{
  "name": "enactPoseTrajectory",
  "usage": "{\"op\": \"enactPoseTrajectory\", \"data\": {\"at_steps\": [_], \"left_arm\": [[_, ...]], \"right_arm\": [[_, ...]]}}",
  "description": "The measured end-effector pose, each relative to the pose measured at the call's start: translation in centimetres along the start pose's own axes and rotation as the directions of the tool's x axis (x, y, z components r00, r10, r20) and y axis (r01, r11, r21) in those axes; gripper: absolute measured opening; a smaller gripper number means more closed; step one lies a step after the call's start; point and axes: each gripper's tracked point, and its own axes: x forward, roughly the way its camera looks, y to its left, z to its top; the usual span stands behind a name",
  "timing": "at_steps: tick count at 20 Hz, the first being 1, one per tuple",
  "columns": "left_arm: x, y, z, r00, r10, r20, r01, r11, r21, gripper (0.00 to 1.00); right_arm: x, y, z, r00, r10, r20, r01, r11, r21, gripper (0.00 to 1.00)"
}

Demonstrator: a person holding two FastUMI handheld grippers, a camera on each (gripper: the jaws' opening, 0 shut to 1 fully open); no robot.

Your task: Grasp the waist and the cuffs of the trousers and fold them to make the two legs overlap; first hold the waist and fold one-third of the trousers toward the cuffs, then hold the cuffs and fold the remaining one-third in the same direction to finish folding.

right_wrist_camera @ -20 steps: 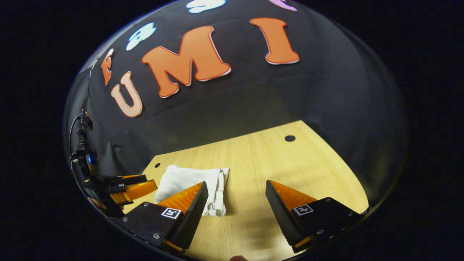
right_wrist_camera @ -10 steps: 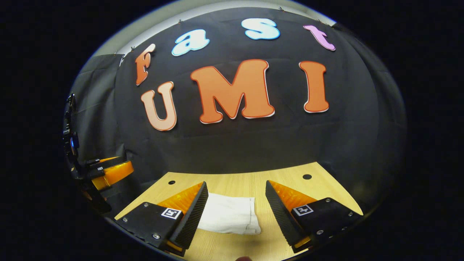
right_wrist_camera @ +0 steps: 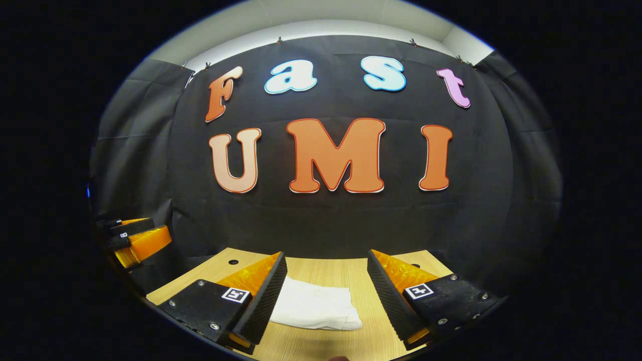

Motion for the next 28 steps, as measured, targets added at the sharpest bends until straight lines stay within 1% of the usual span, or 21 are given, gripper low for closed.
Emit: {"op": "enactPoseTrajectory", "data": {"at_steps": [2, 5, 6, 7, 9, 10, 12, 13, 14, 15, 18, 21, 22, 23, 24, 28], "left_arm": [[-0.2, 0.0, 0.6, 1.0, 0.007, 0.011, -0.007, 1.0, 0.0, 0.99], [0.4, -0.9, 1.4, 1.0, -0.005, 0.027, 0.005, 1.0, -0.001, 1.0], [0.4, -1.2, 1.6, 0.999, -0.007, 0.031, 0.007, 1.0, -0.002, 0.98], [0.5, -1.4, 1.7, 0.999, -0.011, 0.033, 0.011, 1.0, -0.004, 1.0], [0.5, -2.0, 1.8, 0.999, -0.019, 0.036, 0.019, 1.0, -0.004, 1.0], [0.6, -2.3, 1.7, 0.999, -0.022, 0.03, 0.023, 0.999, -0.025, 1.0], [0.4, -2.5, 2.1, 0.999, -0.013, 0.035, 0.014, 0.999, -0.031, 1.0], [0.3, -2.4, 2.2, 0.999, -0.006, 0.038, 0.007, 1.0, -0.027, 1.0], [0.2, -2.6, 2.3, 0.999, -0.004, 0.04, 0.005, 1.0, -0.023, 0.95], [0.1, -2.6, 2.3, 0.999, 0.002, 0.043, -0.001, 1.0, -0.014, 1.0], [-0.6, -3.5, 2.6, 0.999, 0.008, 0.05, -0.009, 1.0, 0.021, 0.98], [-1.0, -4.0, 2.1, 0.999, 0.007, 0.039, -0.008, 1.0, 0.03, 0.95], [-1.1, -4.3, 1.8, 0.999, 0.004, 0.033, -0.005, 0.999, 0.035, 0.98], [-1.2, -4.2, 1.7, 1.0, 0.008, 0.029, -0.01, 0.999, 0.039, 0.95], [-1.2, -4.1, 1.8, 0.999, 0.013, 0.03, -0.014, 0.999, 0.039, 0.98], [-1.1, -4.1, 2.0, 0.999, 0.026, 0.039, -0.028, 0.999, 0.042, 0.98]], "right_arm": [[-0.1, 0.2, 0.2, 1.0, -0.002, 0.007, 0.002, 1.0, -0.001, 0.97], [-0.6, -0.2, 0.7, 1.0, -0.008, 0.021, 0.009, 1.0, -0.013, 0.97], [-1.0, -0.2, 0.5, 1.0, -0.002, 0.028, 0.003, 1.0, -0.009, 0.97], [-1.1, -0.3, 0.6, 1.0, -0.003, 0.031, 0.003, 1.0, -0.007, 0.97], [-1.2, -0.6, 0.7, 0.999, -0.005, 0.039, 0.006, 1.0, -0.012, 0.97], [-1.3, -0.7, 0.6, 0.999, -0.002, 0.04, 0.003, 1.0, -0.015, 0.97], [-1.8, -0.9, 0.8, 0.999, 0.001, 0.046, 0.0, 1.0, -0.024, 0.97], [-1.9, -1.0, 0.7, 0.999, -0.001, 0.048, 0.002, 1.0, -0.028, 0.97], [-2.1, -1.1, 0.9, 0.999, -0.003, 0.051, 0.005, 0.999, -0.034, 0.97], [-2.2, -1.3, 0.9, 0.998, -0.004, 0.056, 0.006, 0.999, -0.038, 0.97], [-2.6, -1.8, 1.1, 0.998, -0.002, 0.059, 0.004, 0.999, -0.041, 0.97], [-2.6, -1.9, 1.0, 0.999, 0.002, 0.051, 0.0, 0.999, -0.039, 0.97], [-2.6, -2.0, 1.0, 0.999, 0.005, 0.049, -0.003, 0.999, -0.038, 0.97], [-2.7, -2.1, 1.1, 0.999, 0.004, 0.05, -0.002, 0.999, -0.037, 0.97], [-2.7, -2.1, 1.3, 0.998, 0.008, 0.055, -0.006, 0.999, -0.034, 0.97], [-2.4, -2.1, 1.5, 0.997, 0.022, 0.069, -0.019, 0.999, -0.04, 0.97]]}}
